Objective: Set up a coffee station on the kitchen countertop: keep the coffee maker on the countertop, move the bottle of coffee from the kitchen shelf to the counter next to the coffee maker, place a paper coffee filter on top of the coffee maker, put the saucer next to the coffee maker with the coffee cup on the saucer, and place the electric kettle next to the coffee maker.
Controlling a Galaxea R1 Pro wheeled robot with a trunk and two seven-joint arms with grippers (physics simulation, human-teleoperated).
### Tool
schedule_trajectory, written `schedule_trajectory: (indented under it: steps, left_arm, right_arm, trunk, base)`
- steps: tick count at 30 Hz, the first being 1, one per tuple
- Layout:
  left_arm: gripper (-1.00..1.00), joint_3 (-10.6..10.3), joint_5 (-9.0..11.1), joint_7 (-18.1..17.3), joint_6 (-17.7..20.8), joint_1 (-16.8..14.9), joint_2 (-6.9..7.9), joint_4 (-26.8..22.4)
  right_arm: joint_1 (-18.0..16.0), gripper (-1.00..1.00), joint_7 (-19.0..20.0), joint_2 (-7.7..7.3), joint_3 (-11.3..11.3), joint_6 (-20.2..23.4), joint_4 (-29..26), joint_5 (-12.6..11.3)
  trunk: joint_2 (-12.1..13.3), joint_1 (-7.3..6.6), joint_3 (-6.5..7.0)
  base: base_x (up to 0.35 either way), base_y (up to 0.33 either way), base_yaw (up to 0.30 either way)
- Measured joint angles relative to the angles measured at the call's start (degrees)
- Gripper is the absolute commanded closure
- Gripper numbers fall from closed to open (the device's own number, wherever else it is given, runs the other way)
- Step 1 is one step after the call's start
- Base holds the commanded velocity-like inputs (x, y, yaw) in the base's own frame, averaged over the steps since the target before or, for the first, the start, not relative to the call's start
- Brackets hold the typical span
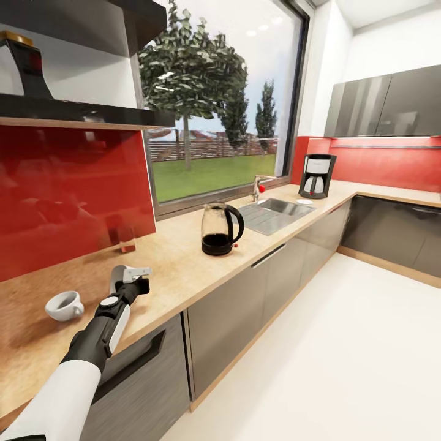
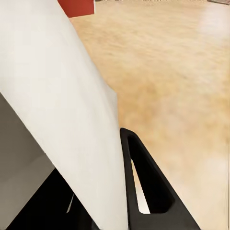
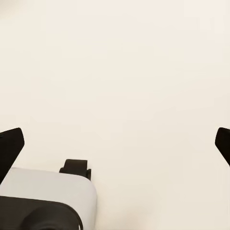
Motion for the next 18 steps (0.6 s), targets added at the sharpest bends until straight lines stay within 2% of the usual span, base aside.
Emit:
schedule_trajectory:
  steps: [7,12,18]
  left_arm:
    - [1.00,0.0,0.0,0.0,0.0,0.0,-0.05,0.0]
    - [1.00,0.0,0.0,0.0,0.0,0.0,-0.04,0.0]
    - [1.00,0.0,0.0,0.0,0.0,0.0,-0.05,0.0]
  right_arm:
    - [0.0,-1.00,0.0,0.00,0.0,0.0,-0.1,0.0]
    - [0.0,-1.00,0.0,0.00,0.0,-0.1,-0.1,0.0]
    - [0.0,-1.00,0.0,0.00,0.0,-0.1,0.0,0.0]
  trunk:
    - [2.8,-1.54,1.26]
    - [2.8,-1.54,1.26]
    - [4.8,-2.64,2.16]
  base:
    - [0.000,0.000,0.000]
    - [0.000,0.000,0.000]
    - [0.000,0.000,0.000]
